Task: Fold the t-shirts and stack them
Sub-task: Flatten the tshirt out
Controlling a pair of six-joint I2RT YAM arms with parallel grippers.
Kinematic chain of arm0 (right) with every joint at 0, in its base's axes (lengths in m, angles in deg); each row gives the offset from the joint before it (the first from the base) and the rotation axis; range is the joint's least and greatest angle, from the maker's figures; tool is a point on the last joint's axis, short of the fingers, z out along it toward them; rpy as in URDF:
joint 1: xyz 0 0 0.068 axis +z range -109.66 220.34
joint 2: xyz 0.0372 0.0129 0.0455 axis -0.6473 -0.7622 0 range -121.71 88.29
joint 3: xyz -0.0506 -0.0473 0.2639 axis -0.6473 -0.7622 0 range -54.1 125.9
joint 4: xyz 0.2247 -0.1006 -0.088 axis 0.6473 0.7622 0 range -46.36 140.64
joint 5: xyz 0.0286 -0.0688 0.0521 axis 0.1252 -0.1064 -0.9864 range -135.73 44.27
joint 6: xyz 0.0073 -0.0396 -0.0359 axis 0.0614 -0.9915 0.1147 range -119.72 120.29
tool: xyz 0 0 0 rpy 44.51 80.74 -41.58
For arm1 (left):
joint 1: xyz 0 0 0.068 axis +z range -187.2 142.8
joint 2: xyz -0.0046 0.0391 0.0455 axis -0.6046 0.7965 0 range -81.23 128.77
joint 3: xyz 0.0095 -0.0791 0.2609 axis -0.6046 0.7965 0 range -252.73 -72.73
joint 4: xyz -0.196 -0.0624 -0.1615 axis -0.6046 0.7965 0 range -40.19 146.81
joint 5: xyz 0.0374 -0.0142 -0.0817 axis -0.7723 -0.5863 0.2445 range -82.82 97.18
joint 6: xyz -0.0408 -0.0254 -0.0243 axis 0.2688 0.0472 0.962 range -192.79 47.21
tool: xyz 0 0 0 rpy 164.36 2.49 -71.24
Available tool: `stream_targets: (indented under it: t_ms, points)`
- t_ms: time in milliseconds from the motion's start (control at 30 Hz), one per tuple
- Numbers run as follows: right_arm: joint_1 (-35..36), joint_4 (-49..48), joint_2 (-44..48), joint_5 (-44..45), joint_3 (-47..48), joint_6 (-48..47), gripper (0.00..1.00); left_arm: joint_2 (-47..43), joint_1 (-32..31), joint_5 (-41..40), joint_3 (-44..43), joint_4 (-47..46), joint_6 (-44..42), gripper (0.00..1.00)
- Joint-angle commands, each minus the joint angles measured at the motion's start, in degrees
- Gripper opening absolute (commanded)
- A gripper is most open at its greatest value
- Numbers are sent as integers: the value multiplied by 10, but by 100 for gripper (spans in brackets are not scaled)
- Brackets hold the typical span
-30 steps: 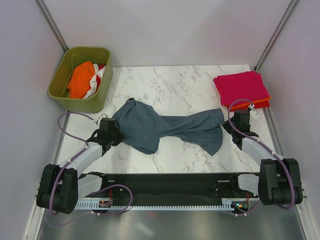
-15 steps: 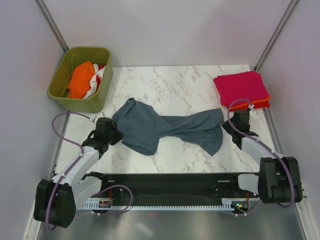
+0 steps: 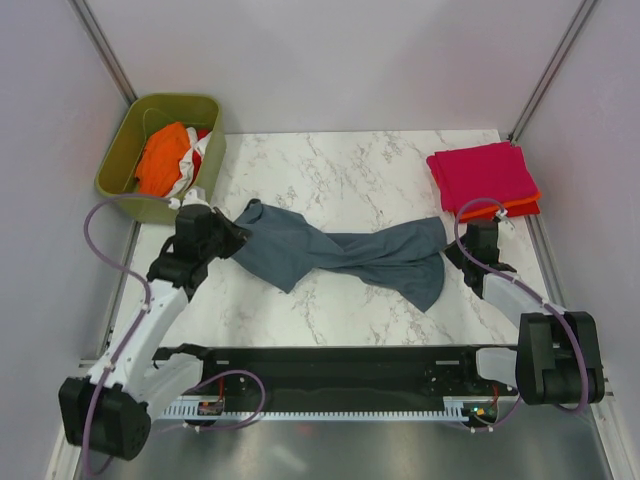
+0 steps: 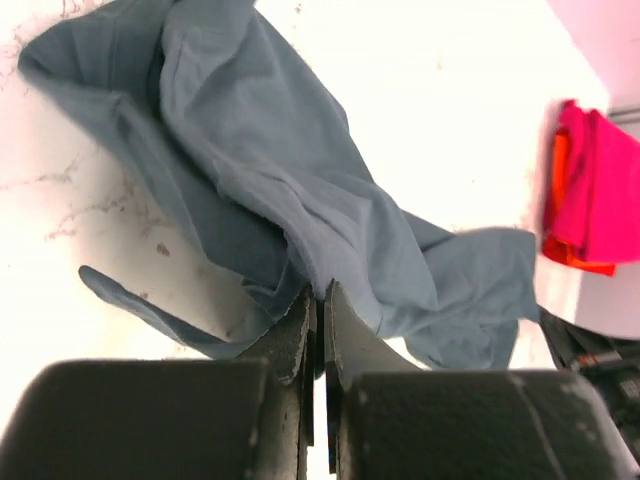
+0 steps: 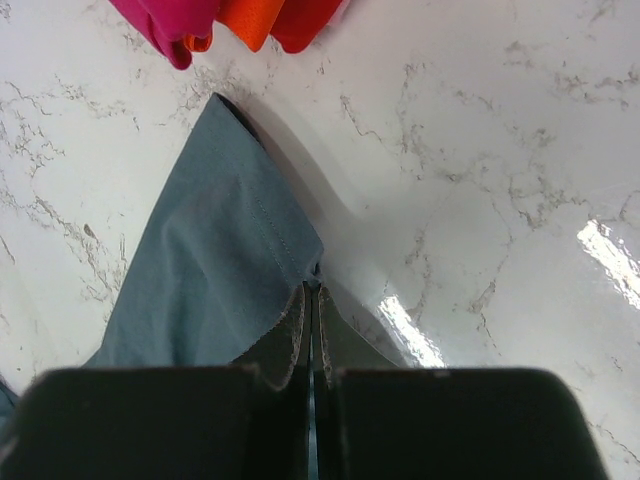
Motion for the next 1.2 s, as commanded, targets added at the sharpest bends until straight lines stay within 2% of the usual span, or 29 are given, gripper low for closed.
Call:
stream_targets:
  t_ms: [0,100,167,233,400,567,667,800,967,1167]
  points:
    - [-1,-21,-2,-2,-3,0,0,110,1,-15,-33,-23,-10,2]
    - [-2,-19,3,1,-3,-1,0,206,0,41,-66,-49,-6,2]
    - [-2,-17,6,3,-3,-4,0,226,-2,59,-75,-63,5,2]
    - [-1,-15,9,6,-3,-3,0,209,-4,42,-65,-63,11,2]
    - [-2,-16,8,-1,-2,-2,0,112,-3,-54,-23,-9,4,2]
    - [-2,-22,6,-15,-7,1,0,-7,-2,-45,65,61,9,2]
    - [-2,-24,6,-20,-9,2,0,-92,-2,-17,119,80,29,2]
    - [-2,-32,5,-28,-12,4,0,-152,-2,-15,155,87,56,2]
    - [-2,-35,-1,-33,-12,6,0,-65,-3,-25,133,29,64,2]
    - [-2,-34,4,-22,-16,3,0,118,-3,-44,69,-102,41,2]
